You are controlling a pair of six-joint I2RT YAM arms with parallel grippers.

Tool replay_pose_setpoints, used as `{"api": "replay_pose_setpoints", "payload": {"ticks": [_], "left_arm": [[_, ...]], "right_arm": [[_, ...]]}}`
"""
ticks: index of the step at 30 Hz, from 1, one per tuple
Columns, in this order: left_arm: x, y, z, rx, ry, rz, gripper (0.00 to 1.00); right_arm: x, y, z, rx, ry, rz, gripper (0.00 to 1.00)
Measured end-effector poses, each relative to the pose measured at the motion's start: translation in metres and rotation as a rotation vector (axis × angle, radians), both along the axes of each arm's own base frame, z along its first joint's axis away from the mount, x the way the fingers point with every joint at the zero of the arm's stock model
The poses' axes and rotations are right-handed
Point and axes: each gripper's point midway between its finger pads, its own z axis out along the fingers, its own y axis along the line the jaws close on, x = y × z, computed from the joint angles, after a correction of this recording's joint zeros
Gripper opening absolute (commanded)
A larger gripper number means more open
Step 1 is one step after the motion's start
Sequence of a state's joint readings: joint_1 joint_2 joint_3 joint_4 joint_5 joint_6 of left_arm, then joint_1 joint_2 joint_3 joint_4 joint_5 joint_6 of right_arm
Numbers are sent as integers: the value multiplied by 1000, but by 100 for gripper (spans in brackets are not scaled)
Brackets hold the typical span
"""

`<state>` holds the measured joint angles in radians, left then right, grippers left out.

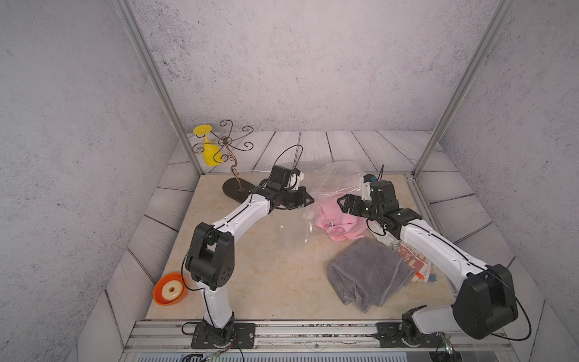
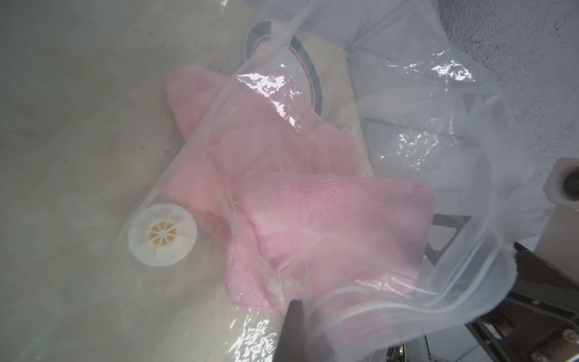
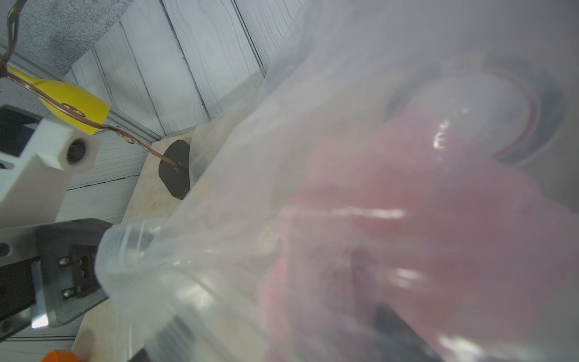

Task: Place the folded towel into the vacuum bag
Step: Place the towel in the vacuum bag.

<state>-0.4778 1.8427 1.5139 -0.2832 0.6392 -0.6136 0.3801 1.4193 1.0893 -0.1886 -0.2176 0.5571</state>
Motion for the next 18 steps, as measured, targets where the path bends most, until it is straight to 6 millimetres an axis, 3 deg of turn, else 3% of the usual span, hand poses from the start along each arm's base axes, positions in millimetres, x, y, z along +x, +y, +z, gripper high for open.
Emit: {"api": "replay_pose_setpoints", "payload": {"ticks": [6, 9, 13, 15, 18], "left_arm": [[-2, -2, 2, -17, 14, -4, 0], [0, -3, -1, -17, 23, 1, 0], [10, -7, -15, -11, 45, 13, 0], [15, -9, -28, 3, 65, 21, 0], [17, -11, -49, 31, 103, 36, 0]], "right_arm": [[2, 38, -12, 112, 85, 165, 93], [-4, 47, -17, 130, 125, 212, 94], [-5, 45, -15, 85, 165, 208, 96], [-3, 37, -15, 40, 178, 171, 100], [-4, 22, -21, -41, 215, 109, 99]]}}
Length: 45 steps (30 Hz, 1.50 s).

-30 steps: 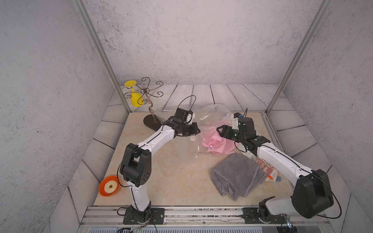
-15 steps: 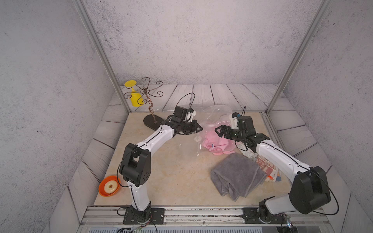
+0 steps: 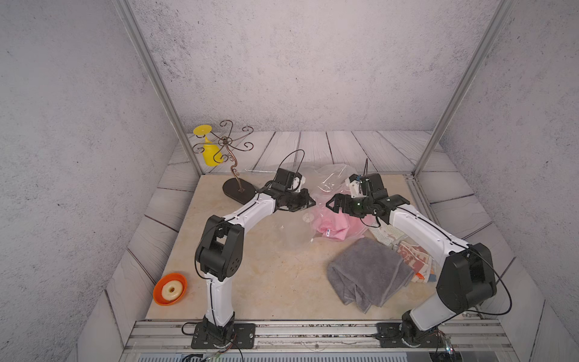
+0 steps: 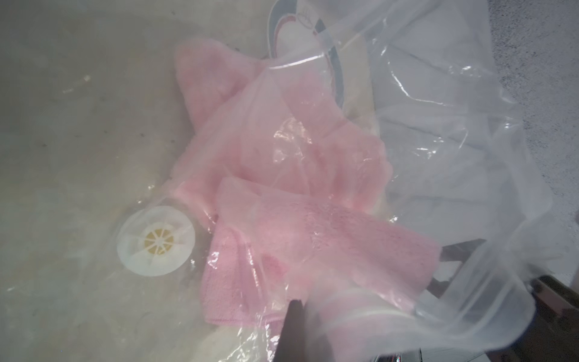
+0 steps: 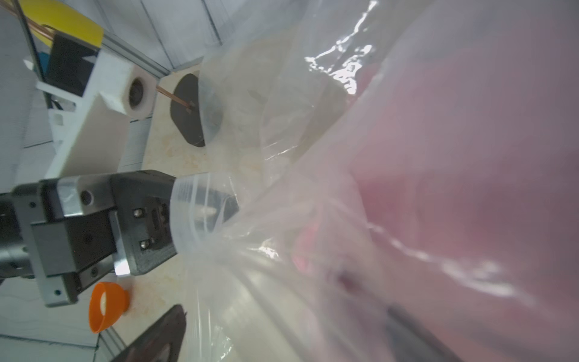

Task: Place the folded towel into the vacuum bag
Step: Place the towel in the vacuum bag.

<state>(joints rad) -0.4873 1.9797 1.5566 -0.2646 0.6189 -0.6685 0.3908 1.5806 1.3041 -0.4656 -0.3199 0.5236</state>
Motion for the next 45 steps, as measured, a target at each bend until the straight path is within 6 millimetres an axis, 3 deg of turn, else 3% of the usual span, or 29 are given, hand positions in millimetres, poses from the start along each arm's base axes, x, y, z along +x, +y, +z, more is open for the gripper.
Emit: {"api": "replay_pose_setpoints", "payload": {"ticks": [5, 13, 20, 27, 33, 38, 41, 45], "left_arm": [[-4, -4, -20, 51, 33, 17, 0], [-2, -9, -14, 81, -10, 13, 0], [-1, -6, -16, 107, -30, 14, 0], [2, -6, -11, 100, -42, 20, 0], [26, 6, 11, 92, -95, 75, 0], [33, 11, 15, 95, -111, 93, 0], [31, 11, 11, 100, -104, 91, 0], [30, 11, 10, 106, -105, 88, 0]], "right_arm": [[-12, -20, -8, -111, 77, -51, 99], [-17, -41, -1, -224, 93, -92, 98], [-36, -46, -17, -209, 87, -87, 88], [-53, -48, 6, -133, -18, -86, 84], [-62, -44, 23, -61, -111, -46, 85], [-54, -34, 37, 7, -171, -36, 85], [-46, -45, 35, -23, -178, -116, 85], [-41, -72, 14, -111, -160, -256, 85]]}}
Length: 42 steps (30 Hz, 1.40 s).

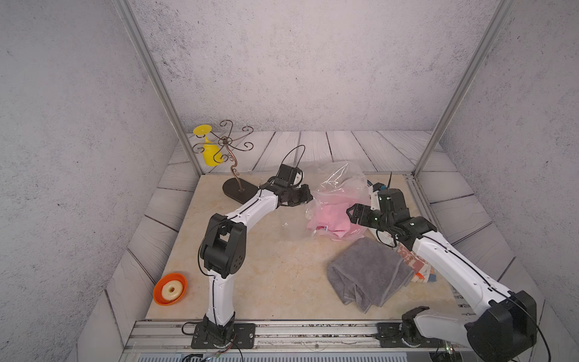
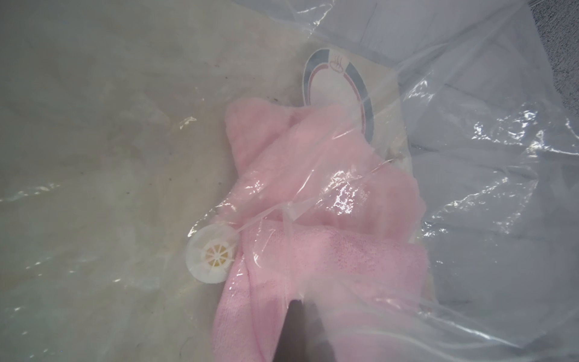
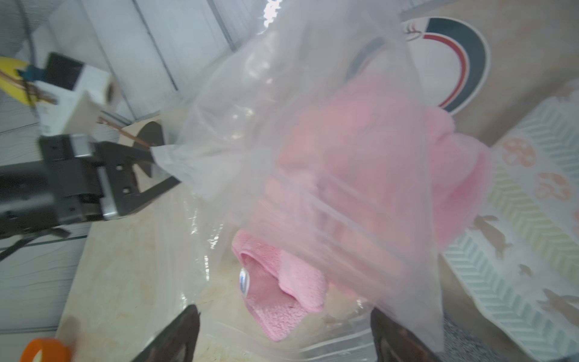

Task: Place the folded towel into the vacuum bag
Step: Place the towel in the vacuum bag, then adjust the vacuum bag at the center of the board.

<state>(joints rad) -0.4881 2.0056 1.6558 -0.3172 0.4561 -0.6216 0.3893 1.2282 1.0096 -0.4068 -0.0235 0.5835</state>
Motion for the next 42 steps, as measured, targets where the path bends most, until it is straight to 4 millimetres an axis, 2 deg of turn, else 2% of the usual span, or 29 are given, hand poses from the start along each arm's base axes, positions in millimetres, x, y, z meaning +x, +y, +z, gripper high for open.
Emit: {"api": "replay_pose_setpoints", "payload": {"ticks": [3, 7, 10, 13, 14, 18, 21, 22, 25, 28, 31, 35, 38, 40, 42], "left_arm": [[0, 0, -1, 3, 0, -2, 0], [-3, 3, -9, 18, 8, -3, 0], [-5, 4, -13, 30, 15, -6, 0], [-6, 4, -14, 34, 16, -10, 0], [-6, 5, -14, 35, 15, -12, 0], [-11, 6, -13, 38, 17, -25, 0], [-17, 7, -3, 31, 12, -41, 0], [-19, 7, 2, 25, 7, -50, 0], [-28, 6, 24, -4, -7, -87, 0], [-34, 2, 58, -49, -45, -140, 0], [-39, 2, 92, -85, -98, -180, 0], [-41, 17, 114, -95, -133, -162, 0], [-33, 39, 110, -86, -128, -98, 0], [-25, 55, 99, -71, -106, -45, 0], [-17, 73, 84, -48, -77, 11, 0]], "right_arm": [[-2, -19, -13, -50, 14, -91, 85], [-4, -40, -16, -85, 6, -185, 85], [-1, -48, -18, -83, 5, -215, 83], [6, -45, -22, -53, 14, -206, 77], [9, -42, -25, -41, 21, -195, 72], [20, -28, -41, -3, 52, -153, 30], [25, -19, -43, 25, 51, -125, 6], [26, -16, -43, 38, 49, -113, 1], [30, -6, -35, 66, 29, -66, 0], [36, 7, -16, 119, -17, -11, 0], [44, 22, 14, 188, -97, 56, 0], [53, 38, 69, 264, -222, 141, 0], [54, 46, 108, 308, -313, 196, 0], [51, 49, 124, 327, -349, 223, 0], [49, 50, 130, 342, -364, 241, 0]]}}
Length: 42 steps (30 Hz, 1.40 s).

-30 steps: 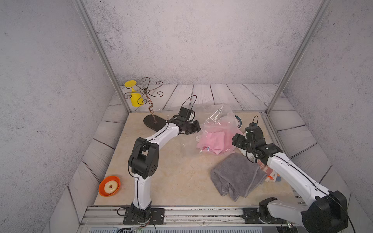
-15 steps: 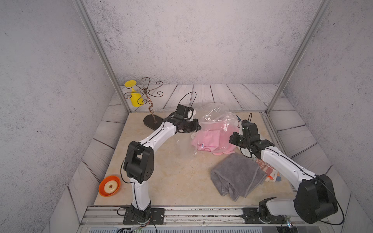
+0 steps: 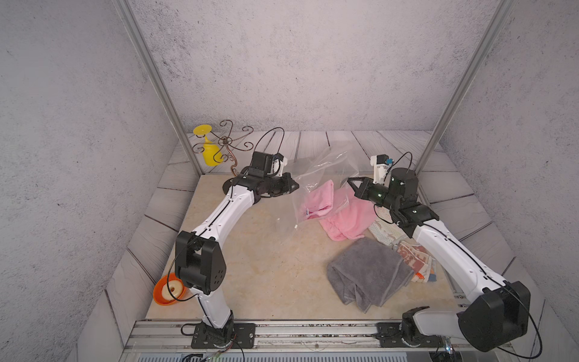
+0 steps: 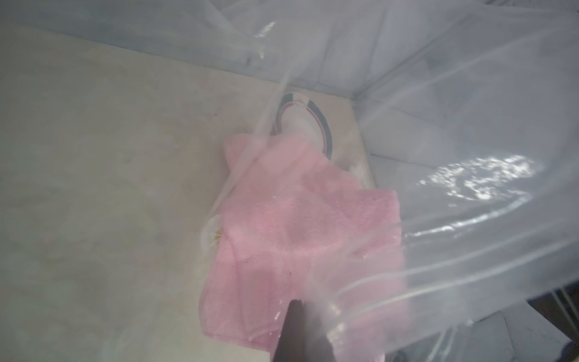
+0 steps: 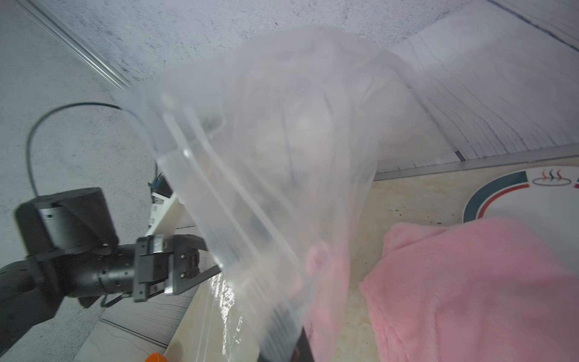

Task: Place the folded towel into the vacuum bag
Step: Adjust the vacuum bag at the center of the board.

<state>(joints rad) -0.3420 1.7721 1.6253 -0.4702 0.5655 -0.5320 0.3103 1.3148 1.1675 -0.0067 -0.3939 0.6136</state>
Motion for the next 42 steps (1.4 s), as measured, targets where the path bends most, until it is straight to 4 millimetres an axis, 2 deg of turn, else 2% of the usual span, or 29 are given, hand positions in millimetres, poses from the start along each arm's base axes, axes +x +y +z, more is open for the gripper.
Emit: {"api": "replay_pose_setpoints", "payload": {"ticks": [3, 7, 9, 12, 14, 16, 18, 19, 20, 22, 25, 28, 32, 35, 37, 42], "left_arm": [[6, 16, -10, 22, 18, 47, 0], [5, 13, -1, -9, 2, 21, 0], [1, 5, 13, -53, -16, -23, 0], [-6, -9, 50, -153, -76, -106, 0], [-13, -19, 80, -245, -127, -170, 0], [-17, -25, 102, -314, -164, -212, 0], [-18, -27, 109, -342, -179, -219, 0], [-16, -26, 107, -341, -176, -207, 0], [-13, -25, 101, -332, -167, -188, 0], [-7, -21, 81, -304, -133, -135, 0], [2, -12, 38, -245, -60, -43, 0], [8, -6, -3, -196, 17, 26, 0], [11, 0, -43, -150, 93, 88, 0], [14, 2, -52, -140, 111, 108, 0], [15, 2, -53, -140, 113, 114, 0], [16, 3, -52, -145, 112, 121, 0]], "right_arm": [[0, -2, 0, 9, 6, 7, 0], [3, -7, -7, -8, 43, -14, 0], [7, -11, -11, -30, 71, -37, 0], [18, -18, -21, -67, 113, -85, 0], [24, -25, -34, -91, 155, -118, 0], [29, -31, -52, -114, 207, -148, 1], [32, -35, -69, -128, 258, -167, 6], [32, -37, -77, -134, 283, -174, 17], [32, -38, -84, -138, 305, -178, 37], [29, -40, -94, -140, 334, -185, 60], [29, -44, -100, -137, 351, -197, 77], [28, -58, -104, -127, 367, -231, 86], [26, -98, -110, -99, 405, -348, 92], [18, -129, -123, -59, 452, -452, 96], [13, -143, -137, -42, 494, -501, 98], [13, -137, -168, -14, 604, -494, 100]]}}
